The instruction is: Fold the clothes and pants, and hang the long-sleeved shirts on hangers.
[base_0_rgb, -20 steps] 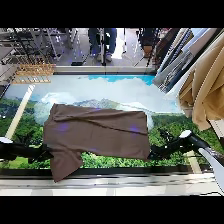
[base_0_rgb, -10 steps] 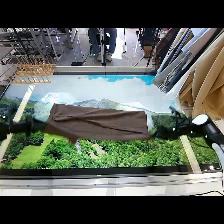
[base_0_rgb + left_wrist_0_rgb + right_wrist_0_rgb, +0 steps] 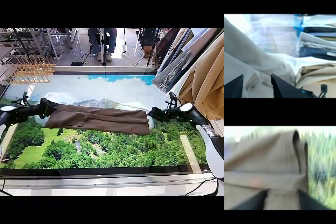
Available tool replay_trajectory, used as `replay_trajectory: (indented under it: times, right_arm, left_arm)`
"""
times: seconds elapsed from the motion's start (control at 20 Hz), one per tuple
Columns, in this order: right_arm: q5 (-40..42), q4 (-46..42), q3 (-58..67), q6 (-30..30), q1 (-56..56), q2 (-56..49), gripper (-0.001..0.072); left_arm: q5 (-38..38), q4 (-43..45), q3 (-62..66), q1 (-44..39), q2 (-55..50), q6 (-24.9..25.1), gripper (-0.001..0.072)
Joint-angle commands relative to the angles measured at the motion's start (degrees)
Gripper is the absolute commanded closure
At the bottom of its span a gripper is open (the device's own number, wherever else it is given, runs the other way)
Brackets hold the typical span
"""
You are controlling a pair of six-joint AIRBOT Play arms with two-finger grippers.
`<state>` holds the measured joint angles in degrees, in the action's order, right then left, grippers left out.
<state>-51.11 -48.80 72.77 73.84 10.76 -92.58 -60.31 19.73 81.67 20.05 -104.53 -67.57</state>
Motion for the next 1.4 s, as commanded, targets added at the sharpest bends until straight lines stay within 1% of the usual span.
replay_trajectory:
  times: [0.0,0.05,0.1,0.15,0.2,0.25,0.3,0.35,0.4,0.45,0.55,0.6,0.65,0.7,0.75,0.8,0.85,0.95,1.0,1.05,1.1,1.2,1.25,1.35]
  right_arm:
    - [1.31,-4.02,2.62,0.52,0.39,-2.86,0.0202]
    - [-2.14,-5.16,2.36,1.49,1.84,-3.08,0.0196]
    - [-5.29,-5.05,1.64,1.27,3.32,-3.30,0.0186]
    - [-8.37,-4.24,0.81,-0.11,4.55,-3.80,0.0185]
    - [-10.19,-3.41,0.02,-1.38,5.16,-4.61,0.0165]
    - [-11.08,-2.27,-0.68,-2.49,5.27,-5.70,0.0127]
    - [-11.28,0.13,-0.98,-4.31,5.01,-6.91,0.0128]
    - [-11.30,4.59,-0.96,-7.85,4.63,-8.31,0.0128]
    - [-10.78,9.03,-0.61,-10.75,4.02,-9.49,0.0128]
    - [-9.92,10.82,0.22,-10.99,3.21,-10.75,0.0128]
    - [-9.90,11.17,3.54,-9.33,1.22,-14.08,0.0130]
    - [-10.78,11.17,5.60,-8.90,0.11,-15.72,0.0166]
    - [-11.67,11.04,7.28,-8.90,-0.87,-16.65,0.0330]
    - [-12.39,9.88,8.48,-8.96,-1.51,-16.65,0.0626]
    - [-13.92,6.05,9.44,-8.50,-1.53,-15.80,0.0697]
    - [-14.75,-0.83,9.51,-5.22,-1.53,-14.01,0.0699]
    - [-15.87,-11.39,8.96,-0.79,-1.53,-11.10,0.0699]
    - [-19.15,-30.71,5.66,4.31,-1.36,-3.43,0.0701]
    - [-20.46,-39.06,3.26,7.32,-0.87,1.14,0.0701]
    - [-21.27,-44.17,1.18,9.60,0.02,5.25,0.0701]
    - [-22.40,-46.86,0.02,11.23,1.18,9.11,0.0701]
    - [-23.89,-46.86,0.48,13.25,2.38,15.13,0.0700]
    - [-24.15,-44.76,1.55,14.03,1.75,17.51,0.0700]
    - [-24.20,-35.36,4.50,14.01,-0.98,20.13,0.0700]
  left_arm:
    - [-2.49,-0.04,1.20,0.76,-2.36,-0.59,0.0351]
    - [-5.64,0.28,1.20,2.34,-1.97,-0.55,0.0360]
    - [-8.22,1.31,1.20,3.72,-1.42,-0.55,0.0360]
    - [-11.06,2.67,1.20,4.92,-0.74,-0.48,0.0376]
    - [-13.44,3.89,1.18,5.60,0.00,0.00,0.0380]
    - [-15.50,5.60,1.18,5.77,0.79,0.11,0.0380]
    - [-17.22,7.26,1.18,5.77,1.49,0.74,0.0396]
    - [-18.82,9.11,1.18,5.35,2.16,1.22,0.0472]
    - [-19.91,10.36,1.18,4.81,2.71,1.92,0.0498]
    - [-20.61,11.41,1.18,4.13,3.10,2.36,0.0522]
    - [-20.81,12.72,1.18,2.38,3.32,2.43,0.0591]
    - [-20.68,13.33,1.18,1.27,3.28,2.45,0.0597]
    - [-20.70,13.94,1.18,-0.09,3.17,3.13,0.0695]
    - [-20.44,14.97,1.18,-1.51,3.17,4.28,0.0701]
    - [-20.28,15.98,1.18,-3.15,3.17,4.35,0.0702]
    - [-20.28,16.68,1.18,-4.68,3.17,4.35,0.0701]
    - [-20.28,17.66,1.18,-6.40,3.17,4.33,0.0702]
    - [-19.96,21.07,1.18,-9.88,3.17,4.28,0.0702]
    - [-19.74,22.40,1.18,-11.61,3.17,3.67,0.0702]
    - [-19.74,22.71,1.16,-13.53,3.15,3.28,0.0701]
    - [-19.61,22.71,1.16,-15.43,3.15,3.28,0.0702]
    - [-17.09,22.75,1.16,-19.82,2.99,3.80,0.0701]
    - [-14.29,22.77,1.16,-22.12,2.62,3.93,0.0701]
    - [-8.46,22.75,1.18,-25.77,0.92,3.74,0.0702]
